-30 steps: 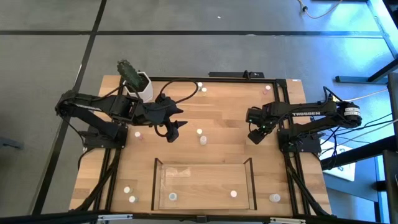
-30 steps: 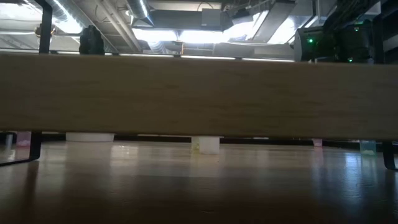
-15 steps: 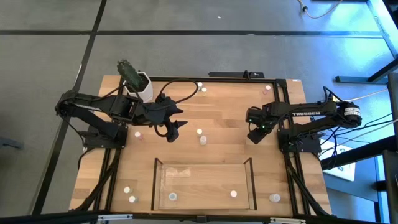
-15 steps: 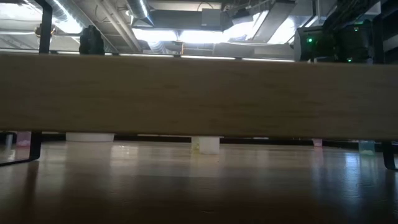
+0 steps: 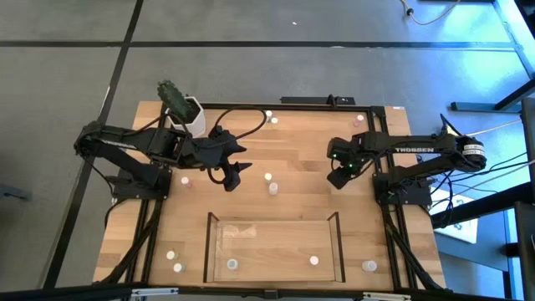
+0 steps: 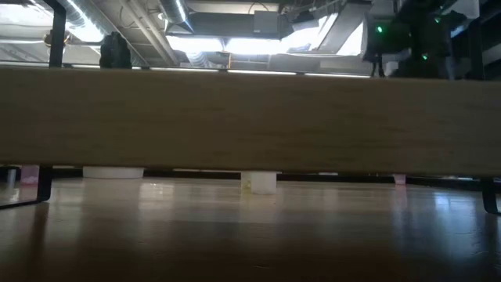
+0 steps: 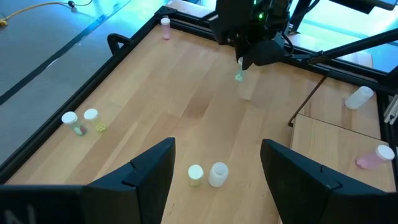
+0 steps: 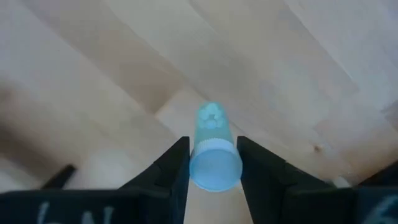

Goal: Pick and place medicine bottles onto shelf by color
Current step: Put the right blue pill bottle on the shelf

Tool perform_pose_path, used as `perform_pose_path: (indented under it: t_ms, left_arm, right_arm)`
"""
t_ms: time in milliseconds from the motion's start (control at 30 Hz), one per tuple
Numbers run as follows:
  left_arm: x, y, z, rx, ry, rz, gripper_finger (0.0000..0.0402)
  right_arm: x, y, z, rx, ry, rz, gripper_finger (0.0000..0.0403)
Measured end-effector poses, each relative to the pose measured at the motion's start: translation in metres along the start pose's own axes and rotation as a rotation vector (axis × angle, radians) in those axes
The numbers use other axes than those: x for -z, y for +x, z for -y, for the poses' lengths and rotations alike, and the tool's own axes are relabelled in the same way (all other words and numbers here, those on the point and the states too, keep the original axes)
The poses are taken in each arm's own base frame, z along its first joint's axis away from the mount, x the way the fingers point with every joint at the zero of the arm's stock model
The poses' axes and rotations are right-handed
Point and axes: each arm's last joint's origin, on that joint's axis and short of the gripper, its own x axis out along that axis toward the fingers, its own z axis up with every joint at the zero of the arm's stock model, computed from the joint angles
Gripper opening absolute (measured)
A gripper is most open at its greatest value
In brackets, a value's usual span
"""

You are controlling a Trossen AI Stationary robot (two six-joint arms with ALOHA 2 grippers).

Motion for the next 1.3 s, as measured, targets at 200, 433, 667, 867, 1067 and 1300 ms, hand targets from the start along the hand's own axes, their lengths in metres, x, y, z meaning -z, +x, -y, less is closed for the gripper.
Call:
perform_pose_path:
  t_ms: [200, 433, 667, 867, 1067, 1300]
  left_arm:
    - [0.0, 0.0, 0.0, -0.001, 0.002, -0.003, 0.0231]
    - [0.001, 0.0, 0.0, -0.003, 0.004, -0.006, 0.0231]
    - [0.001, 0.0, 0.0, -0.003, 0.004, -0.006, 0.0231]
    - [0.001, 0.0, 0.0, -0.002, 0.004, -0.006, 0.0231]
    - [0.001, 0.0, 0.0, -0.002, 0.003, -0.006, 0.0231]
    - [0.001, 0.0, 0.0, -0.002, 0.003, -0.006, 0.0231]
  right_arm:
    - [-0.019, -0.022, -0.017, -0.03, -0.03, 0.027, 0.0123]
    - [-0.055, -0.03, -0.047, -0.013, -0.191, 0.007, 0.0123]
    - [-0.094, -0.02, -0.075, -0.005, -0.399, -0.007, 0.0123]
    - [-0.116, -0.002, -0.09, 0.009, -0.533, -0.041, 0.0123]
    - [-0.126, 0.022, -0.095, 0.031, -0.584, -0.101, 0.0123]
    - [-0.129, 0.037, -0.096, 0.048, -0.6, -0.136, 0.0123]
